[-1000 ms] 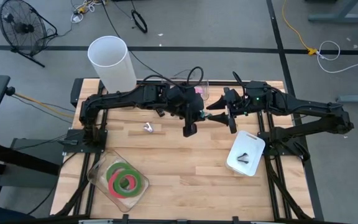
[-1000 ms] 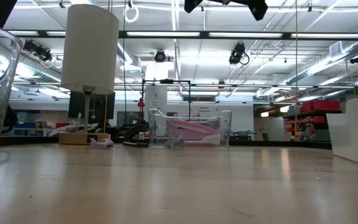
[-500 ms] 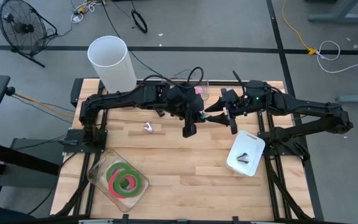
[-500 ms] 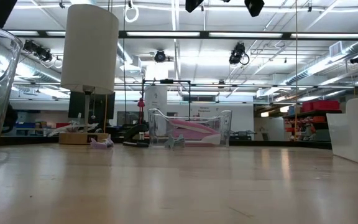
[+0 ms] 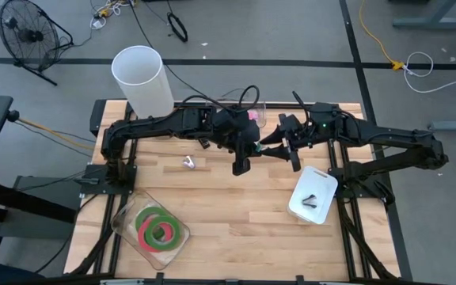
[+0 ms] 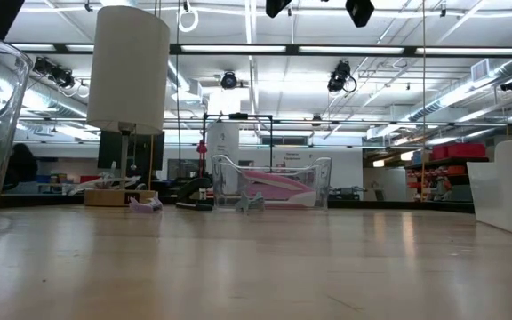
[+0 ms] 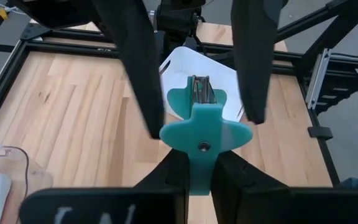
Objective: Pick and place Stapler, Stapler remover, tape
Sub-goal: Put the light blue staple remover into the white bin
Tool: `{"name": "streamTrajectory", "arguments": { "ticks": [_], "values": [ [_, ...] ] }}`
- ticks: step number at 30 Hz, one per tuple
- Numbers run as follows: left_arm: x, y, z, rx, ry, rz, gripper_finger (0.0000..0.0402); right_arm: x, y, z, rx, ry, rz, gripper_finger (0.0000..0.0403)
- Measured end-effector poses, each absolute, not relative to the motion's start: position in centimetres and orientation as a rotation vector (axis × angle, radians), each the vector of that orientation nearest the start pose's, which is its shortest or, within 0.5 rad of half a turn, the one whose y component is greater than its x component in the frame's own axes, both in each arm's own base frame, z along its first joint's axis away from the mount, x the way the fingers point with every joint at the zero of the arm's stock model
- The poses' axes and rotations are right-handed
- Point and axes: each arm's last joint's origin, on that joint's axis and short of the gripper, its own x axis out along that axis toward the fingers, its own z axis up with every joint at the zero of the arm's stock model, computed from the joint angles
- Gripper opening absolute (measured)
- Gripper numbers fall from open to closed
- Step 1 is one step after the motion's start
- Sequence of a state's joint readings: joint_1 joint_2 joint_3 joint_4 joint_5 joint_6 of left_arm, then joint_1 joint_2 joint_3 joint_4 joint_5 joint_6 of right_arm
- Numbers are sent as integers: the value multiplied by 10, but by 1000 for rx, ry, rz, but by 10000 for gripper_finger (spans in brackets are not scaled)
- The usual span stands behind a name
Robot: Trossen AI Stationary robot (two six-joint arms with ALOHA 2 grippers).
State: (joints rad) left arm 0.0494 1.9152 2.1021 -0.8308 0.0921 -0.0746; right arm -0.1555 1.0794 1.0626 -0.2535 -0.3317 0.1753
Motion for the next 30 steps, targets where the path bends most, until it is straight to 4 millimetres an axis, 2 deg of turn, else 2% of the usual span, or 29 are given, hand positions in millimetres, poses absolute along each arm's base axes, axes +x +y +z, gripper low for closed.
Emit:
{"name": "streamTrajectory", "arguments": {
  "ticks": [8, 14, 20, 25, 30],
  "values": [
    [416, 18, 398, -118, 644, -17, 48, 232, -26, 367, 240, 278, 162, 152],
    [416, 18, 399, -118, 642, -17, 37, 231, -26, 365, 241, 300, 160, 151],
    [416, 18, 398, -118, 644, -19, 53, 229, -26, 360, 222, 350, 160, 151],
    [416, 18, 398, -116, 642, -18, 37, 228, -27, 361, 203, 339, 136, 151],
    [416, 18, 398, -117, 641, -17, 39, 223, -30, 366, 193, 309, 103, 151]
  ]
}}
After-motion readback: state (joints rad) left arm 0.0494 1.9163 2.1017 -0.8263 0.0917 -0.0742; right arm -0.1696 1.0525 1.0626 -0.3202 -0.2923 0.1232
